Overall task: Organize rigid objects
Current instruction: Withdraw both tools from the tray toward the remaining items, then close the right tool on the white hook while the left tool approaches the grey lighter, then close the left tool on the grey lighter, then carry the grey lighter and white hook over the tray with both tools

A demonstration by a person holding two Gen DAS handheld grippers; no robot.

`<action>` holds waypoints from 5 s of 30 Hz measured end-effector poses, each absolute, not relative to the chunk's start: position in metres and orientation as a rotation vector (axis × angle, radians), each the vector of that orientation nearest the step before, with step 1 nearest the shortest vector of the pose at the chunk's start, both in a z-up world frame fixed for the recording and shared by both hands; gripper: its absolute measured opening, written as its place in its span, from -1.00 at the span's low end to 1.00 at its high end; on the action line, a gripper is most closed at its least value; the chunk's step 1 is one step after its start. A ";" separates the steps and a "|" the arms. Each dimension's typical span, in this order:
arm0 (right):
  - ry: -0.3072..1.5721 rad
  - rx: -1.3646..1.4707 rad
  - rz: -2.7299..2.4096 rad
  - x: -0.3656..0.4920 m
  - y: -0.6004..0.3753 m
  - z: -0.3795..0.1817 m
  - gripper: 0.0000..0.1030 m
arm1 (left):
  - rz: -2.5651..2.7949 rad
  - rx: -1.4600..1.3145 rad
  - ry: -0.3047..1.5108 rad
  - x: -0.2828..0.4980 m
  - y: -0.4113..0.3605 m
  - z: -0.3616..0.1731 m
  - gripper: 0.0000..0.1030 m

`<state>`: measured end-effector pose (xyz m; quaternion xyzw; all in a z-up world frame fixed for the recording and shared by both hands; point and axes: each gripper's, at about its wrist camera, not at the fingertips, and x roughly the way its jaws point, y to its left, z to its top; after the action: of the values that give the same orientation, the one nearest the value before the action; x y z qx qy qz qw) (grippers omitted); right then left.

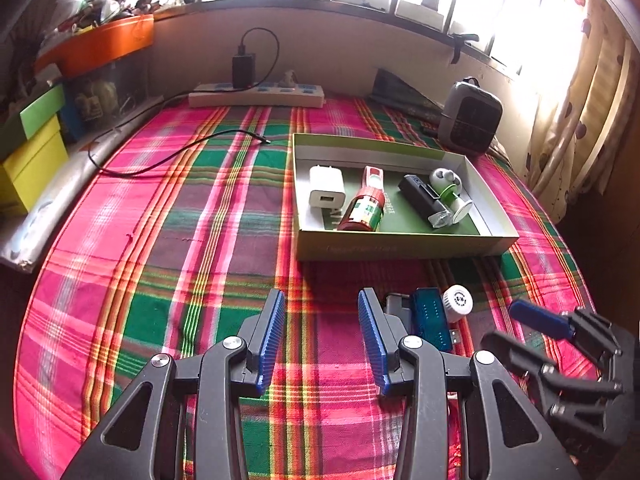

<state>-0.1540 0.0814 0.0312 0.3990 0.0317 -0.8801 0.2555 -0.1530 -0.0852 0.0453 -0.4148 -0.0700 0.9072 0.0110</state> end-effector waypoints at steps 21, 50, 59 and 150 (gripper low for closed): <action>0.244 1.155 -2.335 -0.138 0.044 0.004 -0.06 | 2.817 -1.326 -0.269 -0.139 -0.101 0.032 -0.27; 0.240 1.143 -2.398 -0.133 0.064 0.004 -0.53 | 2.698 -1.331 -0.251 -0.143 -0.073 0.023 -0.27; 0.172 1.154 -2.457 -0.139 0.090 0.007 -0.53 | 2.670 -1.355 -0.171 -0.146 -0.051 0.018 -0.27; 0.118 1.156 -2.471 -0.144 0.103 0.009 -0.53 | 2.749 -1.321 -0.037 -0.143 -0.045 0.018 -0.57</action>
<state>-0.1436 0.1033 0.0089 0.4143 0.0423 -0.8859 0.2041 -0.1430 -0.0448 0.0183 -0.4327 -0.0120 0.9003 0.0456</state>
